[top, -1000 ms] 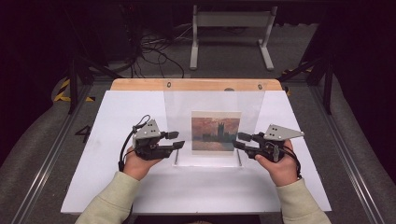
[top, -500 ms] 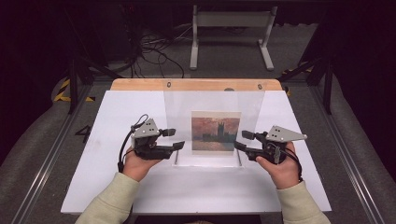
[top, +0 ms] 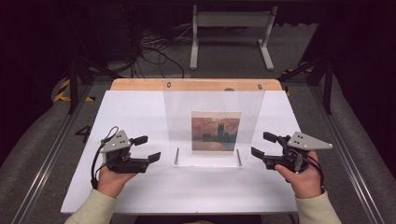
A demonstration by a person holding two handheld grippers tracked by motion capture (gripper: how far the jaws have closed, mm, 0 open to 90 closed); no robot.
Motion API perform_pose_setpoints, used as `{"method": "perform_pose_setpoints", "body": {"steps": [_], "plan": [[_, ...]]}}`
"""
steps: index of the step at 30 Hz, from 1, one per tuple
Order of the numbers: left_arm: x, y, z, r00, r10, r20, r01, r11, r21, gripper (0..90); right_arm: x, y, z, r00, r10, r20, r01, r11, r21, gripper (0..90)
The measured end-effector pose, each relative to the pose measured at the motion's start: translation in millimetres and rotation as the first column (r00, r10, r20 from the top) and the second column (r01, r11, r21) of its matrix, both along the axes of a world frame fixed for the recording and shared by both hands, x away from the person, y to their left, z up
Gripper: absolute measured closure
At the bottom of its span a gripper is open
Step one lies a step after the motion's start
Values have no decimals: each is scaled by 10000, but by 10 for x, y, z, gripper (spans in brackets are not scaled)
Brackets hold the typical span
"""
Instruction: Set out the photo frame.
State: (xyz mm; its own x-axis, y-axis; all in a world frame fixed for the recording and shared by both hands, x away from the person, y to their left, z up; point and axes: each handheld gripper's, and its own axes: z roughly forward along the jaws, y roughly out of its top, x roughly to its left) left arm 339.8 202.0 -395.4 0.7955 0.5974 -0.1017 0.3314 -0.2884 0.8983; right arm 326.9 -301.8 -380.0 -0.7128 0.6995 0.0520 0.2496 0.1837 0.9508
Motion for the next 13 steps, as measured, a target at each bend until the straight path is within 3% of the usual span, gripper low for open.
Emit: {"method": "perform_pose_setpoints", "body": {"steps": [5,10,13], "plan": [[-56,126,-144,9994,236,-247,-236,9997,8,199,-62,-165,-123,9983,-469,-353,461,9987,-227,234],[-69,152,-261,9995,328,35,-329,9993,201,199,-85,-313,-249,9937,-980,-538,969,9950,-236,233],[-12,166,-364,9997,225,15,-224,9997,-88,199,-65,-371,-322,9904,-1230,-631,1209,9920,-365,230]]}}
